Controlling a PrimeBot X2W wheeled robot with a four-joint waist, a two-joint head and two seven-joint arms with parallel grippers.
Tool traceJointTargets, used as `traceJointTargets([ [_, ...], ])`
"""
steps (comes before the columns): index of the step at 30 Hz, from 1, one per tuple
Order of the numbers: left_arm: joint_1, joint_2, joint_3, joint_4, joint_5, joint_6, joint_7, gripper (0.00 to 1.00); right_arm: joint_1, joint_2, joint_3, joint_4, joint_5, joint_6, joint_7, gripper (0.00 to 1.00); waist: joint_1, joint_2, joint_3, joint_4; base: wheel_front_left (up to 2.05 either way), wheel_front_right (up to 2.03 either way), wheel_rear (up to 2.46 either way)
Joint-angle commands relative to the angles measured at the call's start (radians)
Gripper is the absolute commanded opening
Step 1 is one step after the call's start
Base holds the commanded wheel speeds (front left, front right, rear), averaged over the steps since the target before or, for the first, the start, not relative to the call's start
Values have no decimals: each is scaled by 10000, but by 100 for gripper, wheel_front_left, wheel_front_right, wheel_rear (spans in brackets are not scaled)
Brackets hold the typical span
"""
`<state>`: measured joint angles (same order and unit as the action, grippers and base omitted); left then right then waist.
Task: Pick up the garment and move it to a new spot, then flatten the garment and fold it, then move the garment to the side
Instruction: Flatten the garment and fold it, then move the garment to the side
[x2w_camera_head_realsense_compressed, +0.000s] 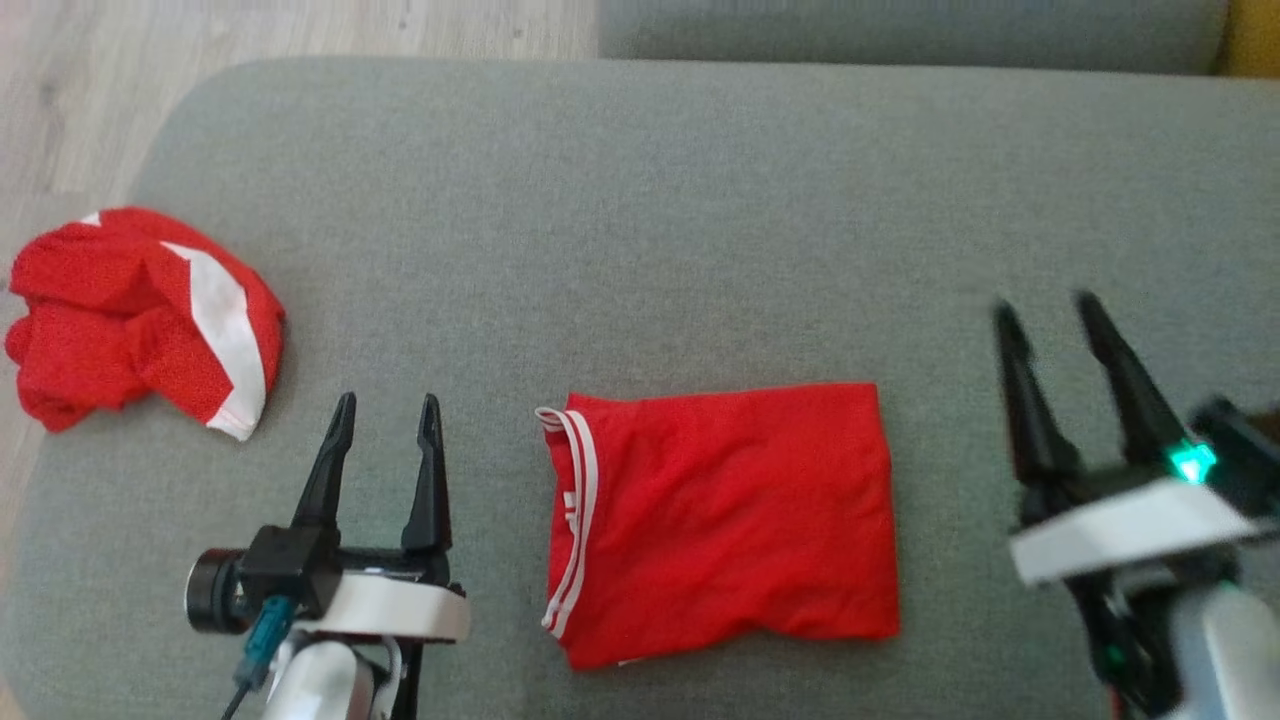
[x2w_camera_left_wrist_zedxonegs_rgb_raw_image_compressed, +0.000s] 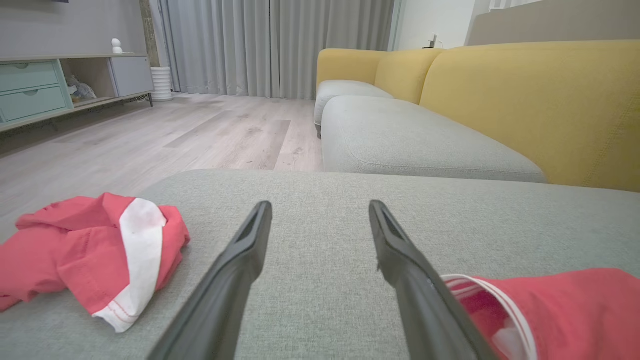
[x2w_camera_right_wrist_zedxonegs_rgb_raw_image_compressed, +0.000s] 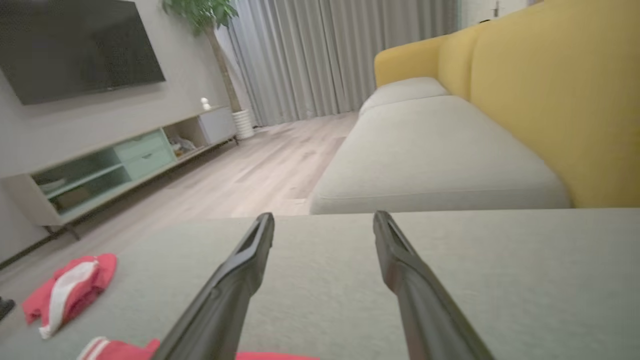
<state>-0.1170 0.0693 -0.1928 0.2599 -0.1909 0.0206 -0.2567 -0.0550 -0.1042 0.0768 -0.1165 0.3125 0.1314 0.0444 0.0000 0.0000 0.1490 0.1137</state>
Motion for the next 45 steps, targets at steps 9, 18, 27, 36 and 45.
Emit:
traceJointTargets([
  [9,275,604,391,-410,91,96,558,100,1823,359,-957,-1738,-855,-7,501,100,0,0,-851,-124,0,0,0],
  [18,1101,1025,333,-970,13,109,1466,100,3232,524,-1058,-2102,-848,-7,763,100,0,0,-1540,-240,0,0,0],
  [27,1405,1067,326,-1189,-120,237,1824,100,3529,537,-989,-2208,-679,-7,784,100,0,0,-1606,-305,0,0,0],
  [36,1443,1135,307,-1315,-176,343,1929,100,3520,538,-1000,-2385,-756,-7,911,100,0,0,-1580,-305,0,0,0],
  [45,1331,1139,249,-1313,-232,412,1909,100,3482,539,-980,-2421,-856,-7,1146,100,0,0,-1493,-253,0,0,0],
])
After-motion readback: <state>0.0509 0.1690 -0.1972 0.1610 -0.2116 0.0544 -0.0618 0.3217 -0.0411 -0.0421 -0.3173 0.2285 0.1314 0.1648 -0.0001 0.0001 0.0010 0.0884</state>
